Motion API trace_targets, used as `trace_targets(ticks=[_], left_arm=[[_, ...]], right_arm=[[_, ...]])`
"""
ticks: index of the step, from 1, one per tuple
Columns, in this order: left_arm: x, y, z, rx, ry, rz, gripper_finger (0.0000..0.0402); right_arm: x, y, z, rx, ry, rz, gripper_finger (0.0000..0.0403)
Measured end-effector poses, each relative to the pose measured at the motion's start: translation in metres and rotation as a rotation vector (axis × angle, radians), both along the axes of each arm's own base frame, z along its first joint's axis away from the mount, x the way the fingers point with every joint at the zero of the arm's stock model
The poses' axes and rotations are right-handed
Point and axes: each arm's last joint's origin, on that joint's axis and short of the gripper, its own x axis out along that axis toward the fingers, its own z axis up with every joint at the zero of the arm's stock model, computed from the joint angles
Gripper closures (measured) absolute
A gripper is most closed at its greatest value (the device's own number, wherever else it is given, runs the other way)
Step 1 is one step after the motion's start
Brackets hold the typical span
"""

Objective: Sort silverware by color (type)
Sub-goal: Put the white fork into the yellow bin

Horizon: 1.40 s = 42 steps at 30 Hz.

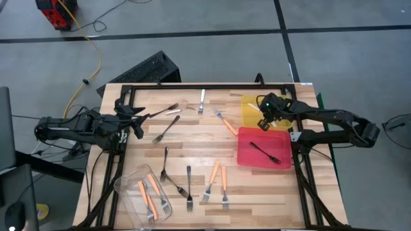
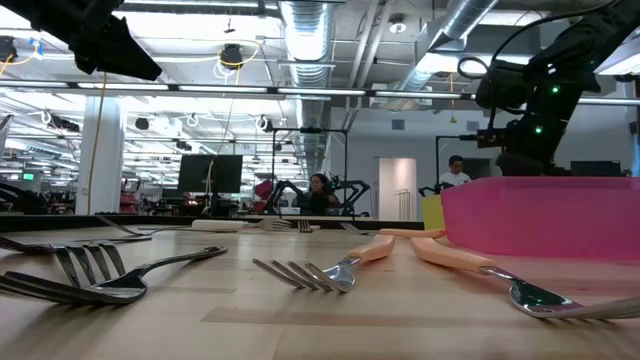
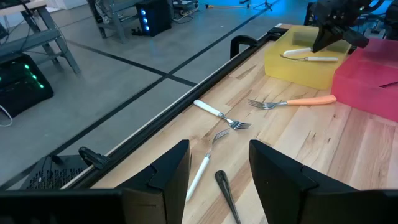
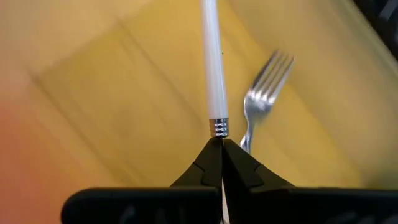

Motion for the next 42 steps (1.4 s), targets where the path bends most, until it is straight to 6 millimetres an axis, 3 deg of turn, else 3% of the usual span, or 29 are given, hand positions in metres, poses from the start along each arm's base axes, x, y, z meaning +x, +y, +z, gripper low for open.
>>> trace_targets(ticks=[16,23,35,42], left_arm=[[0.000,0.000,0.000,0.000,-0.005,0.000,0.0250],[0.000,0.000,0.000,0.000,-0.006,0.001,0.0250],[0.000,0.000,0.001,0.001,-0.007,0.003,0.0250],[0.000,0.000,0.001,0.001,-0.007,0.003,0.0250]], right_arm=[[-0.018,-0.019,0.000,0.059,-0.054,-0.137,0.0384],[-0.017,-0.019,-0.003,0.071,-0.048,-0.146,0.0384],[-0.009,-0.030,-0.033,0.174,0.086,-0.150,0.0384],[-0.010,-0.029,-0.029,0.149,0.053,-0.156,0.0363]])
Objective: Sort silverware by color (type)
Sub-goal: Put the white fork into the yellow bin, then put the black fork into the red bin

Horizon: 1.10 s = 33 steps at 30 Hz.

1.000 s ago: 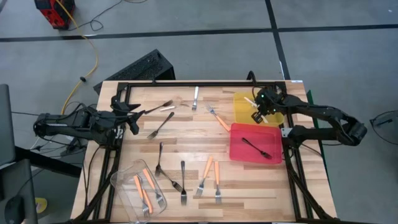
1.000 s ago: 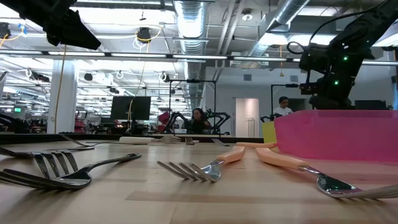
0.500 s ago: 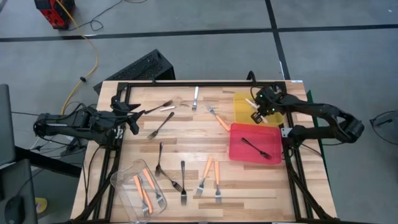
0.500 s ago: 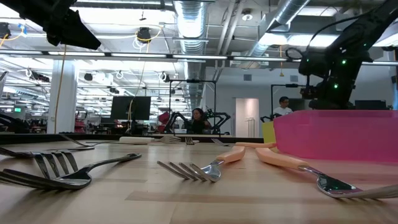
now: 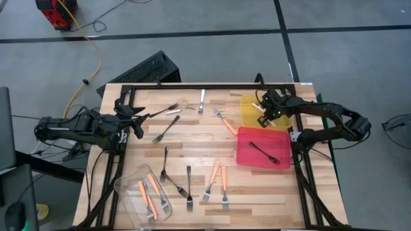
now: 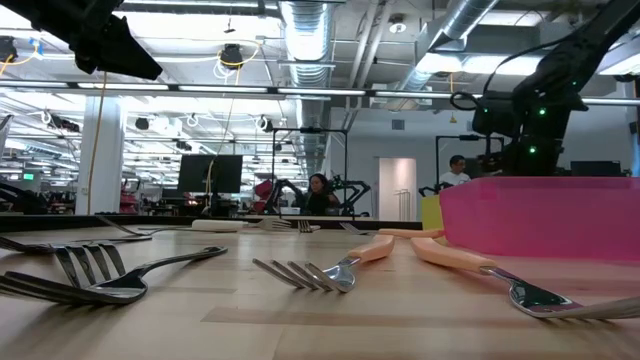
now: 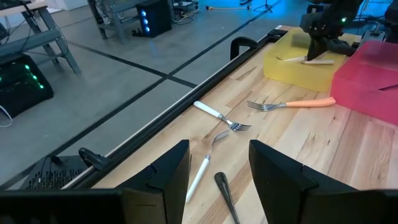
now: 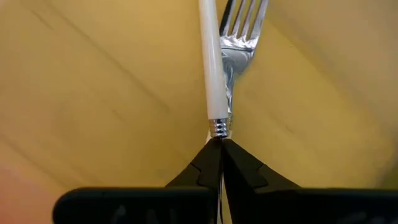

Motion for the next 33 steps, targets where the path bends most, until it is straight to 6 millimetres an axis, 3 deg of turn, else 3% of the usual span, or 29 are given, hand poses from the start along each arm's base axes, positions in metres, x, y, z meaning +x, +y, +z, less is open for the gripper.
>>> trace_targets(ticks=[19,33], left_arm=[[0.000,0.000,0.000,0.000,0.000,0.000,0.0250],[0.000,0.000,0.000,0.000,0.000,0.000,0.0250]], right_arm=[[-0.002,0.002,0.007,-0.034,-0.013,0.027,0.0348],[0.000,0.000,0.013,-0.035,-0.011,0.034,0.0265]])
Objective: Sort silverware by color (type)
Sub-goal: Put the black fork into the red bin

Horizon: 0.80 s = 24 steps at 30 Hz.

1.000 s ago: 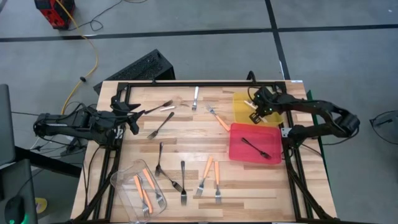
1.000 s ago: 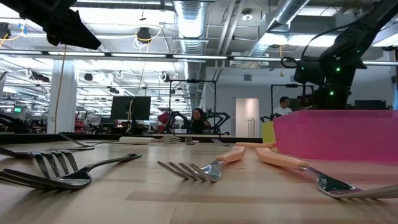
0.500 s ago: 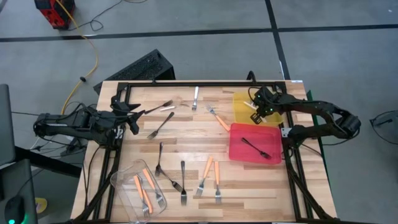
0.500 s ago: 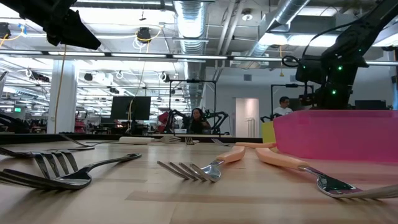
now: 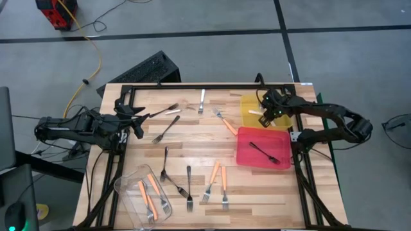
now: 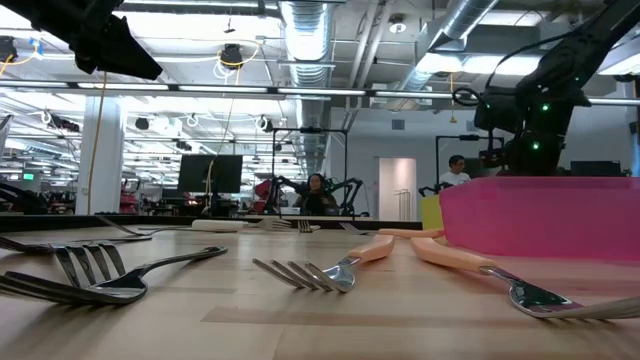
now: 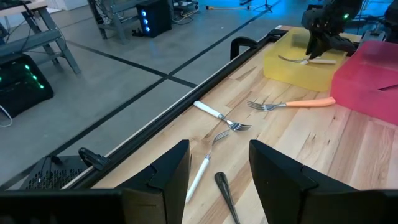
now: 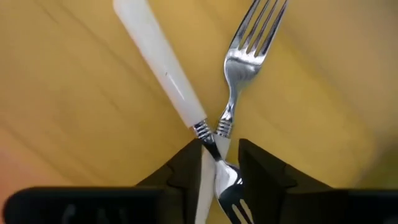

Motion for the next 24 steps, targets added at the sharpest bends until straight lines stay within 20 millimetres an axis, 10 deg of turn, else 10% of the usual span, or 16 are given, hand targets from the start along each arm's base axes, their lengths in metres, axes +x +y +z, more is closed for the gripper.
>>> trace_targets(ticks=[14,24], left_arm=[[0.000,0.000,0.000,-0.005,-0.005,0.002,0.0250],[0.001,0.000,0.001,-0.008,-0.021,0.003,0.0250]], right_arm=[[0.045,-0.007,0.093,-0.092,-0.152,0.114,0.0234],[0.103,0.034,0.156,-0.200,-0.541,0.216,0.0237]])
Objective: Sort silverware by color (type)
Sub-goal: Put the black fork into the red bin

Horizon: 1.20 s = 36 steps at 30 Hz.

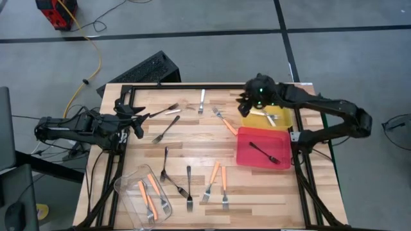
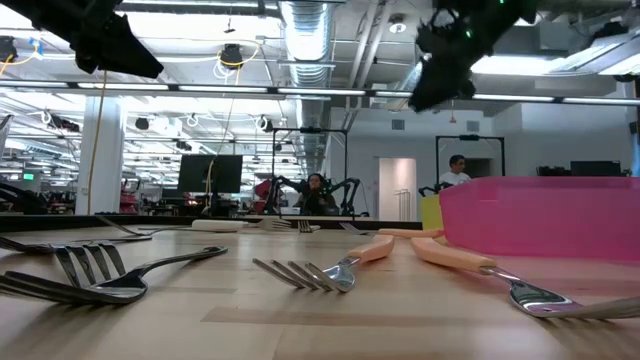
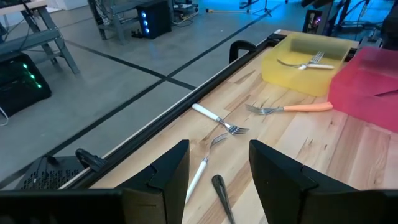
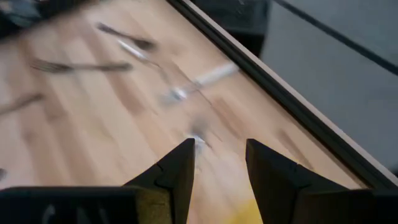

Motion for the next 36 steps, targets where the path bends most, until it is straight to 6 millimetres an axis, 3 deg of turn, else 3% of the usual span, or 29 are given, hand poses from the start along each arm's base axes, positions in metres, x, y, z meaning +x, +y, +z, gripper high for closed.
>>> trace_targets(ticks=[3,9,18,25,31,36], left_arm=[[0.000,0.000,0.000,-0.008,-0.007,-0.002,0.0250],[0.000,0.000,0.000,-0.027,-0.021,0.002,0.0250],[0.000,0.000,0.000,-0.049,-0.040,0.012,0.0250],[0.000,0.000,0.000,-0.056,-0.045,0.013,0.0250],[0.001,-0.002,-0.001,-0.094,-0.044,-0.041,0.0250],[0.001,-0.002,-0.001,-0.099,-0.038,-0.051,0.0250]], right_arm=[[0.016,0.016,-0.005,-0.008,-0.009,0.025,0.0237],[0.048,0.036,-0.035,0.005,0.094,0.091,0.0237],[0.074,0.032,-0.075,0.032,0.204,0.100,0.0224],[0.135,0.042,-0.073,-0.053,0.185,0.313,0.0217],[0.182,0.095,-0.080,-0.097,0.269,0.895,0.0218],[0.202,0.152,-0.088,-0.161,0.338,1.142,0.0218]])
